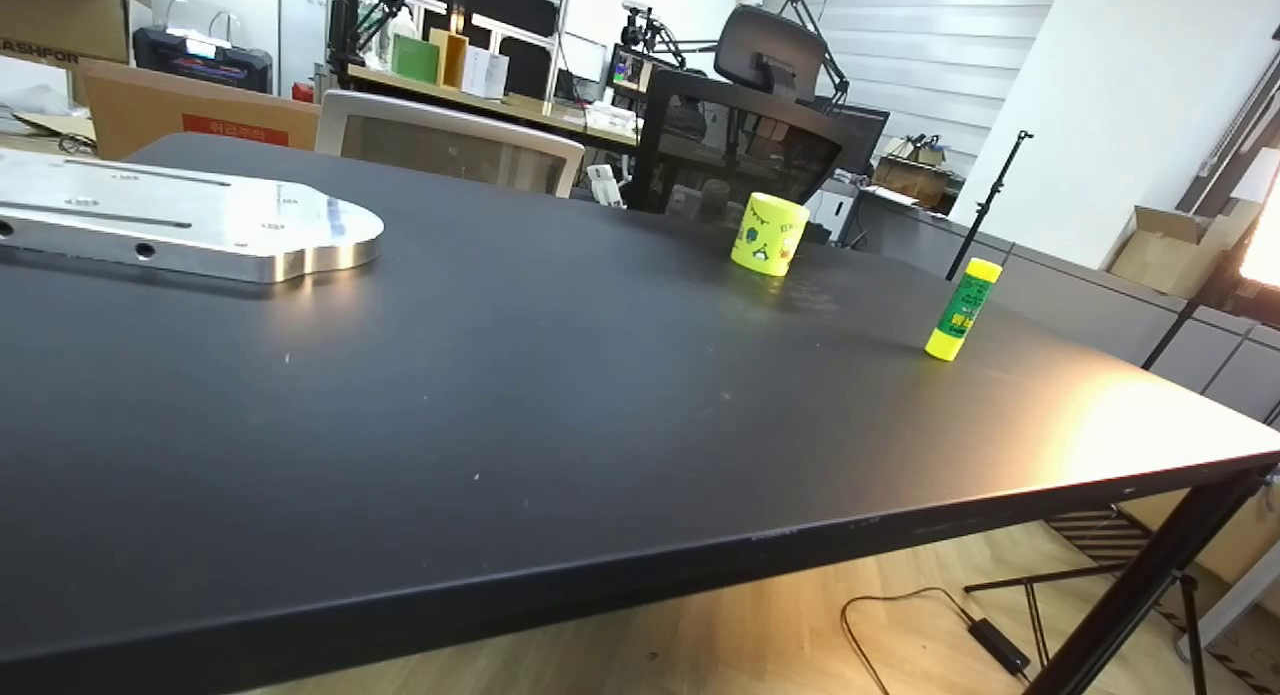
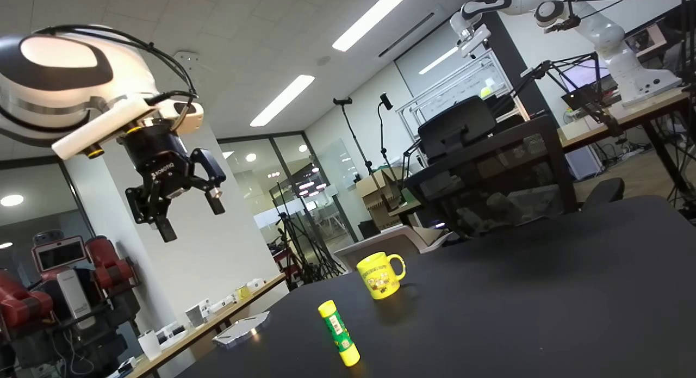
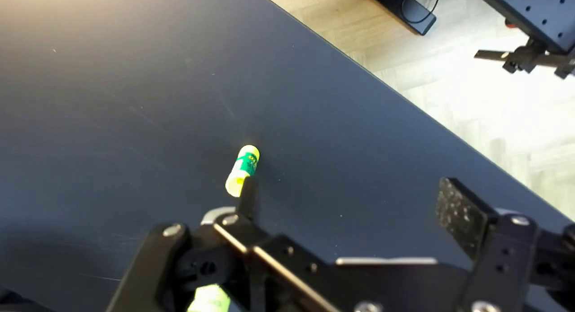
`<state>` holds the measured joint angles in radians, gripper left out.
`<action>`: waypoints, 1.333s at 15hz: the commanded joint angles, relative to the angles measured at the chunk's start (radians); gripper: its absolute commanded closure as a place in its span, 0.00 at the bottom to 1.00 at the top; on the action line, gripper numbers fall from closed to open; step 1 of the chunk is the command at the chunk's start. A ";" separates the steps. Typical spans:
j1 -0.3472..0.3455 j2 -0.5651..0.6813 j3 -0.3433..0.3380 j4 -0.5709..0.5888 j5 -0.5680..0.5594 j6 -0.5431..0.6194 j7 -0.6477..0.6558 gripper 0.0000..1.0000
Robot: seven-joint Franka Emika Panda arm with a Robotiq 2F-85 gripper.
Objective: Put the glue stick inside the yellow mug
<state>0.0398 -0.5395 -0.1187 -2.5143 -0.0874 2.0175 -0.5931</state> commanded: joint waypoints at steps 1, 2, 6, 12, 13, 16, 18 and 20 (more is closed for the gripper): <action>0.032 0.038 -0.056 0.022 -0.021 -0.007 -0.207 0.00; 0.022 0.047 -0.055 0.024 -0.034 -0.008 -0.237 0.00; 0.001 0.046 -0.042 0.003 -0.027 -0.001 -0.244 0.00; 0.001 0.048 -0.041 0.002 -0.027 -0.001 -0.244 0.00; 0.001 0.048 -0.041 0.002 -0.027 -0.001 -0.244 0.00; 0.001 0.086 -0.054 0.030 -0.038 0.049 -0.290 0.00; 0.000 0.121 -0.064 0.053 -0.032 0.080 -0.323 0.00; -0.001 0.165 -0.078 0.082 -0.020 0.108 -0.364 0.00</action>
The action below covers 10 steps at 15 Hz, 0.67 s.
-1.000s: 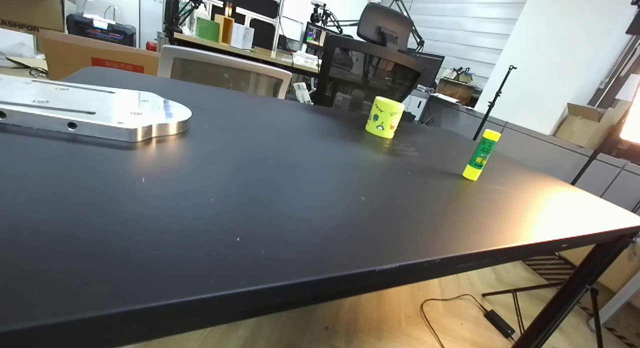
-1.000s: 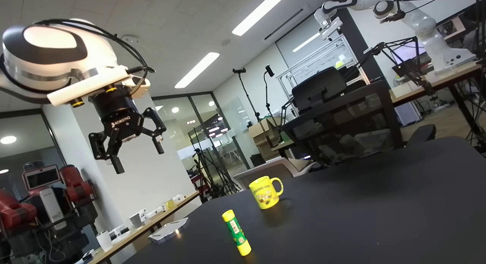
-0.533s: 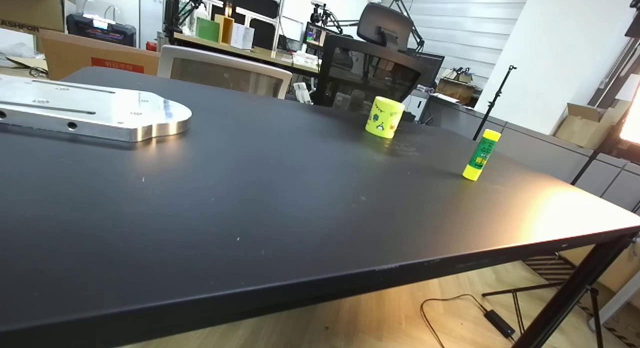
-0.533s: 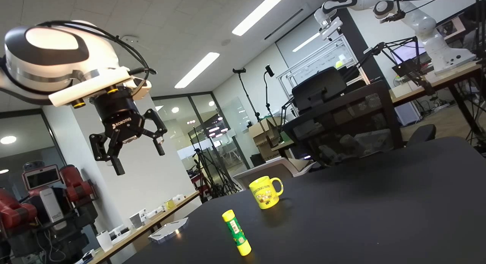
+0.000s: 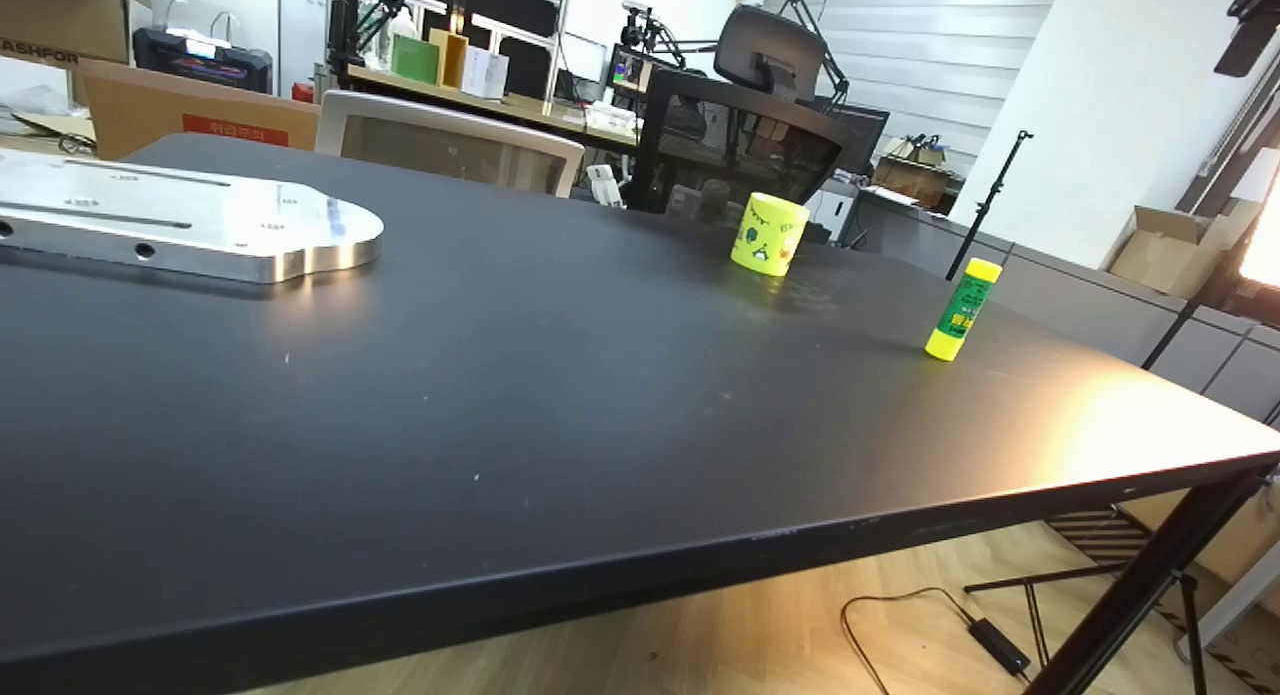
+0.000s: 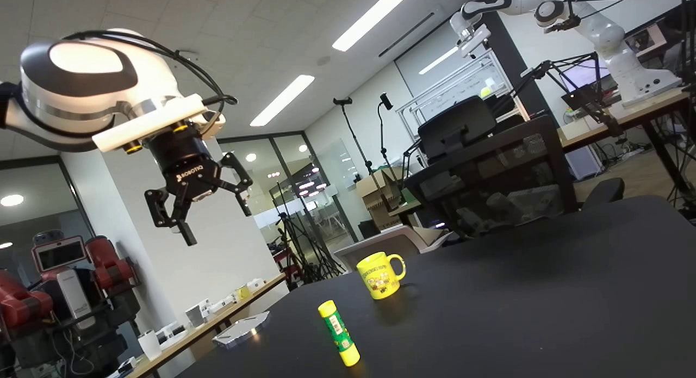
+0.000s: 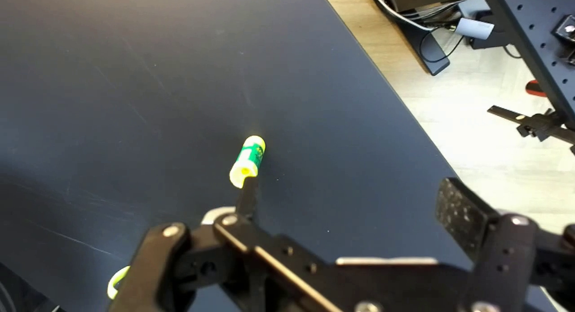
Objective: Put the glue stick inside the yellow mug
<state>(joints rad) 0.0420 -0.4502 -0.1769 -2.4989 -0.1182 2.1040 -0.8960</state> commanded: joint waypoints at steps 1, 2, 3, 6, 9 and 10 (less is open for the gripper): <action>-0.006 0.102 -0.024 0.084 0.016 0.035 -0.077 0.00; -0.007 0.125 -0.027 0.101 0.021 0.044 -0.096 0.00; -0.011 0.153 -0.027 0.119 0.020 0.059 -0.109 0.00; -0.021 0.237 -0.022 0.179 0.027 0.088 -0.134 0.00; -0.032 0.319 -0.013 0.227 0.051 0.125 -0.145 0.00; -0.035 0.348 -0.010 0.238 0.065 0.135 -0.154 0.00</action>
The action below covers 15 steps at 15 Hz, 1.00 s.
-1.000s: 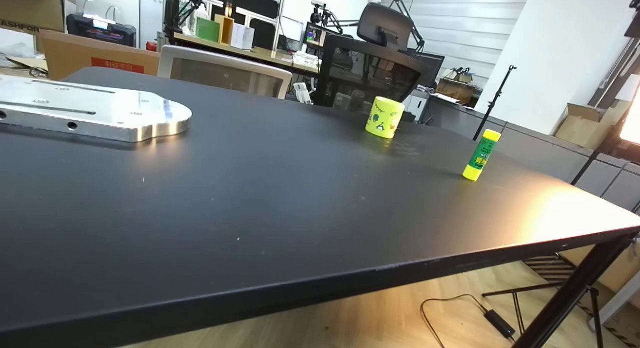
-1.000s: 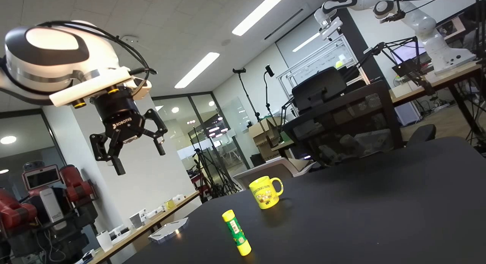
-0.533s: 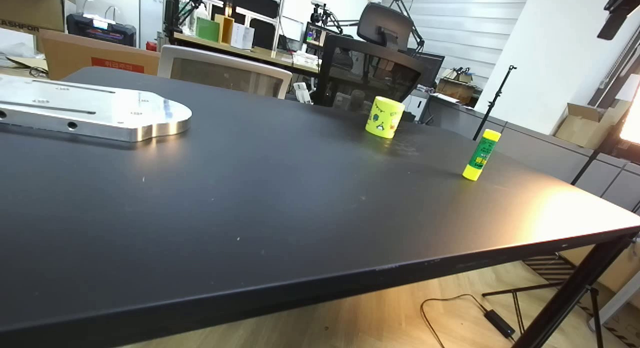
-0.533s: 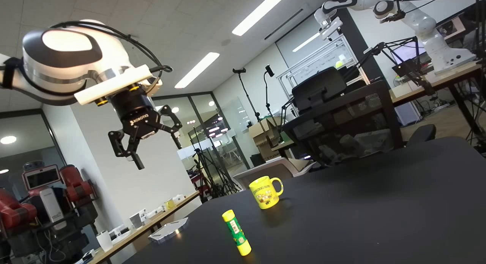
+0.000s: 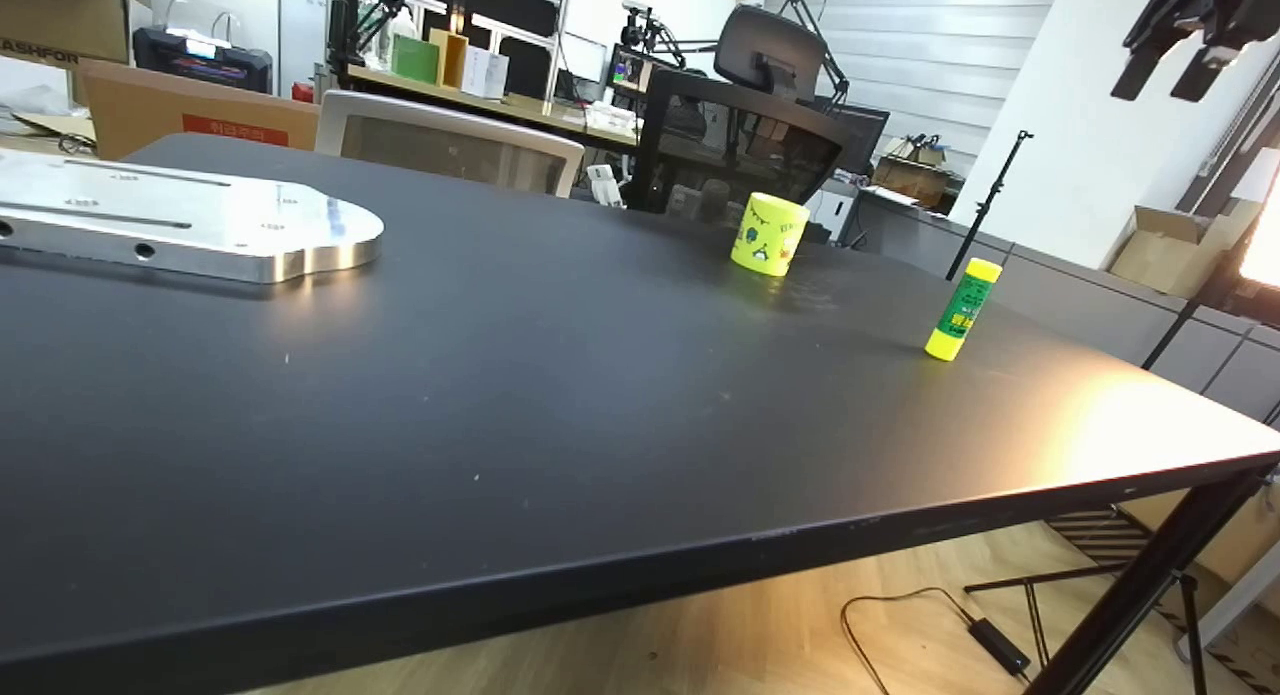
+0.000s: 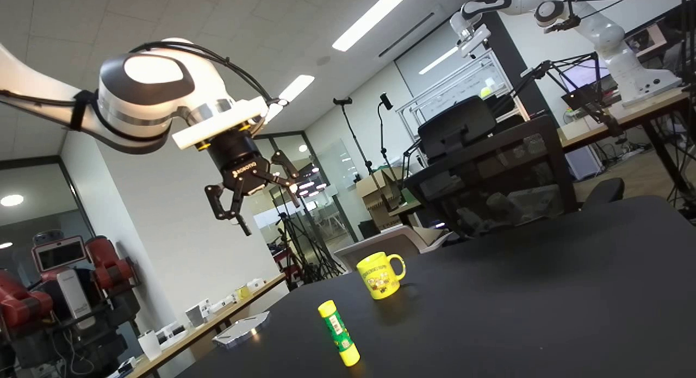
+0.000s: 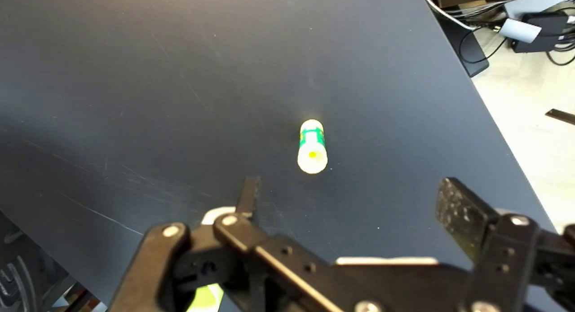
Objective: Put the glue stick inside the yellow mug
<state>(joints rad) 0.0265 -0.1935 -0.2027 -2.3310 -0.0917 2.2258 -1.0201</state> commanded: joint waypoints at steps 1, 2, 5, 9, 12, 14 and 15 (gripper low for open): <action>-0.024 0.115 0.021 0.078 0.051 0.022 -0.034 0.00; -0.028 0.140 0.026 0.082 0.064 0.035 -0.036 0.00; -0.043 0.209 0.051 0.085 0.087 0.084 -0.043 0.00; -0.066 0.273 0.086 0.080 0.099 0.149 -0.041 0.00; -0.083 0.308 0.105 0.071 0.106 0.188 -0.026 0.00; -0.094 0.334 0.115 0.072 0.105 0.205 -0.022 0.00; -0.098 0.349 0.119 0.072 0.107 0.212 -0.020 0.00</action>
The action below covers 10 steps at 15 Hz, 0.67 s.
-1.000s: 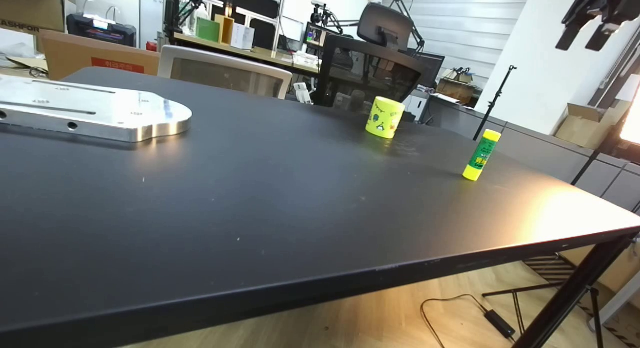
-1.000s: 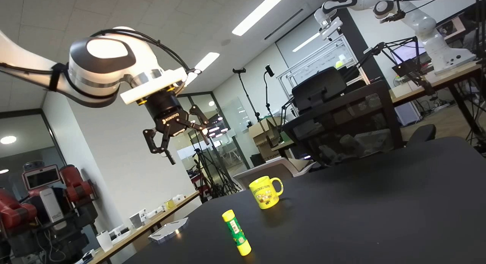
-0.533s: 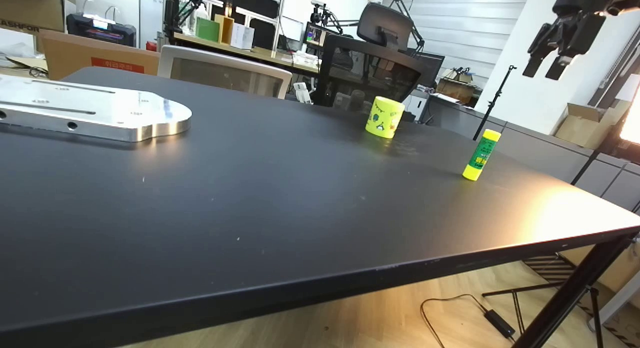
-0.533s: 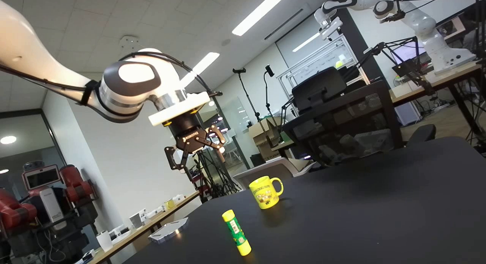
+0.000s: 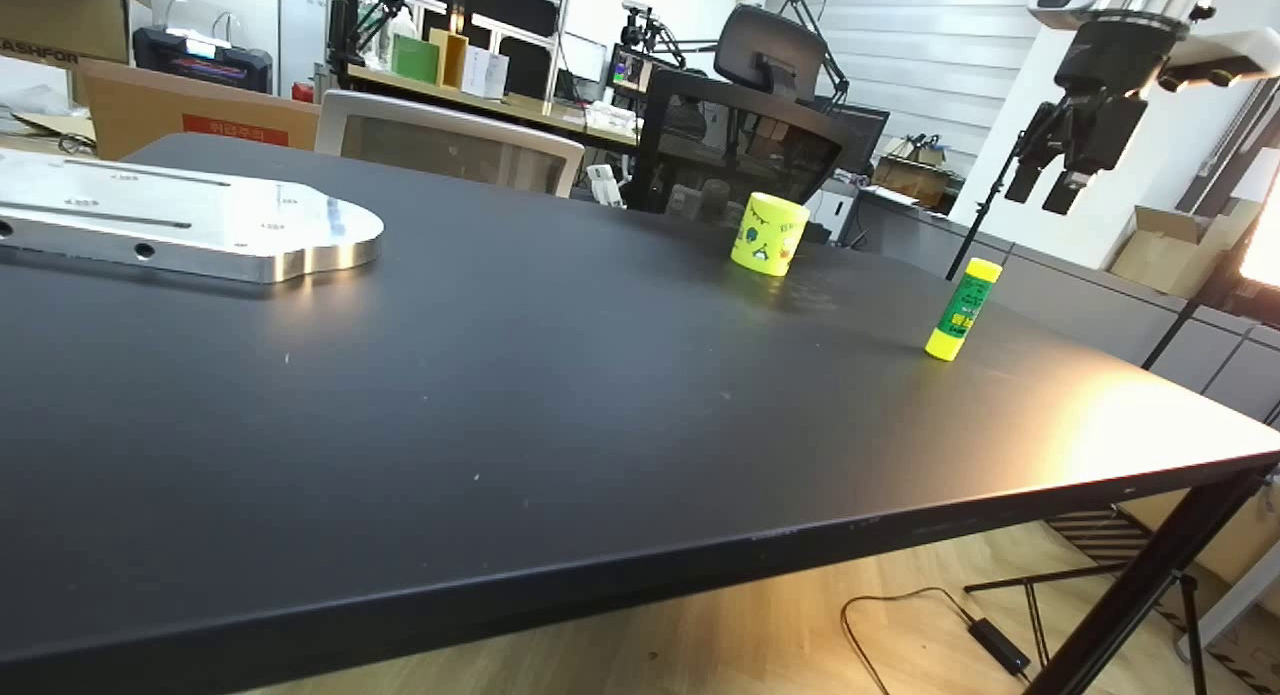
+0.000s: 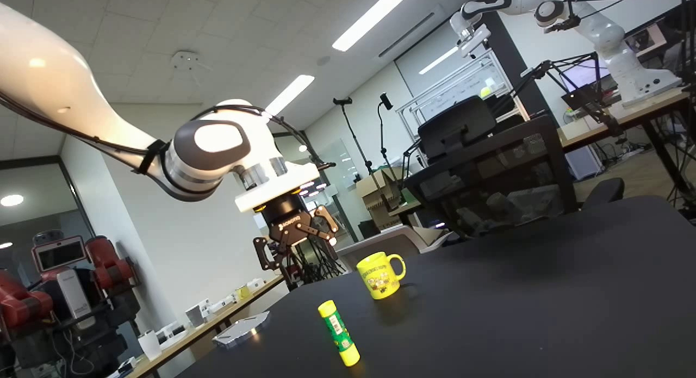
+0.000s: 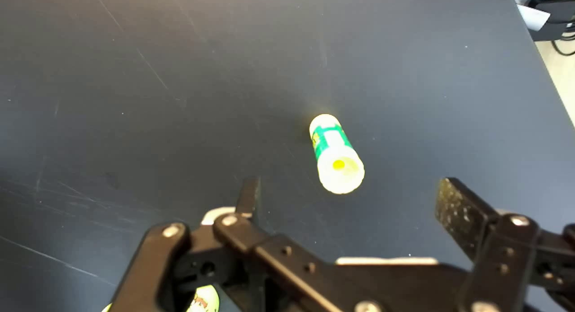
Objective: Put the glue stick inside the yellow mug
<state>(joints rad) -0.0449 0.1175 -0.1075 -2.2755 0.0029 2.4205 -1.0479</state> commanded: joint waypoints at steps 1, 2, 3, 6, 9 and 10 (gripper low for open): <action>-0.031 0.049 0.028 0.016 0.010 0.022 0.010 0.00; -0.035 0.059 0.033 0.015 0.010 0.029 0.011 0.00; -0.038 0.070 0.038 0.015 0.010 0.035 0.012 0.00; -0.050 0.100 0.052 0.015 0.016 0.047 0.012 0.00; -0.057 0.125 0.065 0.015 0.017 0.052 0.016 0.00; -0.059 0.132 0.068 0.014 0.017 0.054 0.017 0.00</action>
<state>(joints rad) -0.0836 0.2245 -0.0624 -2.2754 0.0117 2.4642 -1.0469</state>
